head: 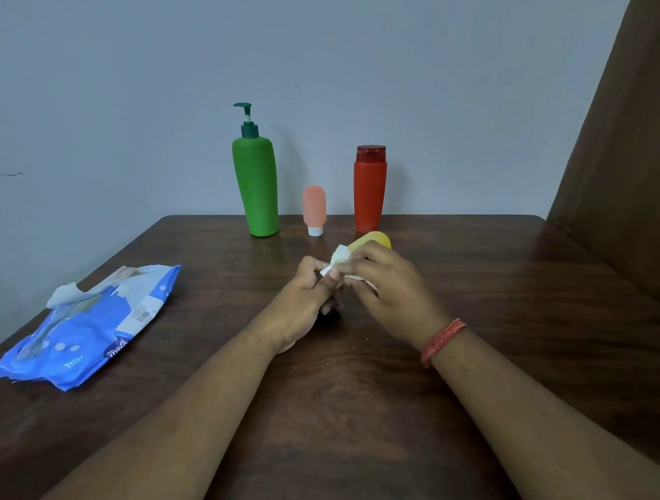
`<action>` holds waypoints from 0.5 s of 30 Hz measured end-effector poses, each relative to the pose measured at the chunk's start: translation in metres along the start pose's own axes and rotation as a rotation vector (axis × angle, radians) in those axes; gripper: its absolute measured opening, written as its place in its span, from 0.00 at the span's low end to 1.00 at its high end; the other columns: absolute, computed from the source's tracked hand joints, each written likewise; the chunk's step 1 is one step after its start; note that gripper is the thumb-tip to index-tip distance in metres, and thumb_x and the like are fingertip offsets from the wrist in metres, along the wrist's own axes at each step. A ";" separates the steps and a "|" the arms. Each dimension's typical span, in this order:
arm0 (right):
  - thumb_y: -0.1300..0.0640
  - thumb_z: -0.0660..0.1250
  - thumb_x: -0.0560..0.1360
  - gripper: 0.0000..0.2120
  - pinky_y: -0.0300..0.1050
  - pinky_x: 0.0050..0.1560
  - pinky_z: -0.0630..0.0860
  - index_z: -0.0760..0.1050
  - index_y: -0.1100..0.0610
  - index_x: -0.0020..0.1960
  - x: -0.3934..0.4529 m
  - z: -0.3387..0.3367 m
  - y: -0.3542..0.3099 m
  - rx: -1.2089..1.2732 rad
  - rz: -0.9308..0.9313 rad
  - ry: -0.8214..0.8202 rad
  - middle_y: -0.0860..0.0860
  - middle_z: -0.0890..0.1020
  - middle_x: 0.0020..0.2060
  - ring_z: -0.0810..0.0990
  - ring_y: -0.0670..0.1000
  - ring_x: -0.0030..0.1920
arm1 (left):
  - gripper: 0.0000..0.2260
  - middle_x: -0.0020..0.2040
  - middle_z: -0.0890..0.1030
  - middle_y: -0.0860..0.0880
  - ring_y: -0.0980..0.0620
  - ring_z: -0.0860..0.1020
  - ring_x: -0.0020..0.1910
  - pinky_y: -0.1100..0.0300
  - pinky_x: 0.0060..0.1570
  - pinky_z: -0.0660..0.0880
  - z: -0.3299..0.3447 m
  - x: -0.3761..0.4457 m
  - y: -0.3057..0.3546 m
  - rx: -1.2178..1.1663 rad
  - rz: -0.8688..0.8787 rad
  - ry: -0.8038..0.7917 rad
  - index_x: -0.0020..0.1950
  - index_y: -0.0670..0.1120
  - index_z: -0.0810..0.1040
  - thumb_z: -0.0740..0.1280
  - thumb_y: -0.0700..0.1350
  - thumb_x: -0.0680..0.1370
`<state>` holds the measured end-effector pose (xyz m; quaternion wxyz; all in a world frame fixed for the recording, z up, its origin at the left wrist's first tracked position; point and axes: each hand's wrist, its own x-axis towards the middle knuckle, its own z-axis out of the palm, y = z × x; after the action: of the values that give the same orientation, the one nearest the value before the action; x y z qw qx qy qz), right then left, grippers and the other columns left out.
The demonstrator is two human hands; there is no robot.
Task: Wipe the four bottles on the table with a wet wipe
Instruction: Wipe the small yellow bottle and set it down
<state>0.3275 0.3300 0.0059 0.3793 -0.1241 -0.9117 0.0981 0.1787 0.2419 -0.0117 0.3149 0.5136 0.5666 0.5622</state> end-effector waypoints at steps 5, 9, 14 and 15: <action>0.65 0.71 0.76 0.12 0.25 0.50 0.67 0.82 0.58 0.59 0.000 0.001 -0.003 -0.015 0.007 0.017 0.50 0.78 0.51 0.73 0.42 0.50 | 0.08 0.41 0.73 0.48 0.56 0.67 0.32 0.58 0.47 0.79 0.001 -0.001 0.003 -0.127 -0.025 0.027 0.52 0.43 0.67 0.57 0.47 0.85; 0.69 0.71 0.74 0.09 0.47 0.44 0.79 0.83 0.61 0.52 0.001 -0.001 0.004 -0.131 -0.059 0.084 0.53 0.79 0.46 0.78 0.53 0.46 | 0.08 0.39 0.72 0.48 0.55 0.65 0.30 0.51 0.52 0.79 0.005 -0.001 0.007 -0.332 -0.081 0.003 0.50 0.44 0.67 0.57 0.47 0.85; 0.67 0.71 0.75 0.05 0.51 0.41 0.78 0.83 0.62 0.49 0.002 -0.010 0.013 -0.181 0.042 0.322 0.55 0.79 0.43 0.77 0.54 0.43 | 0.08 0.39 0.73 0.47 0.55 0.65 0.29 0.47 0.57 0.78 0.005 -0.001 0.007 -0.392 -0.116 -0.048 0.50 0.44 0.66 0.58 0.47 0.85; 0.68 0.71 0.74 0.04 0.51 0.41 0.78 0.82 0.63 0.49 0.002 -0.008 0.011 -0.169 0.020 0.304 0.55 0.79 0.43 0.77 0.54 0.43 | 0.08 0.39 0.72 0.47 0.55 0.65 0.30 0.47 0.56 0.78 0.005 -0.001 0.007 -0.387 -0.112 -0.045 0.50 0.44 0.66 0.58 0.47 0.85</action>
<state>0.3341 0.3416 0.0099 0.5001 -0.1779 -0.8475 0.0048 0.1853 0.2416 -0.0064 0.4510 0.4235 0.4684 0.6307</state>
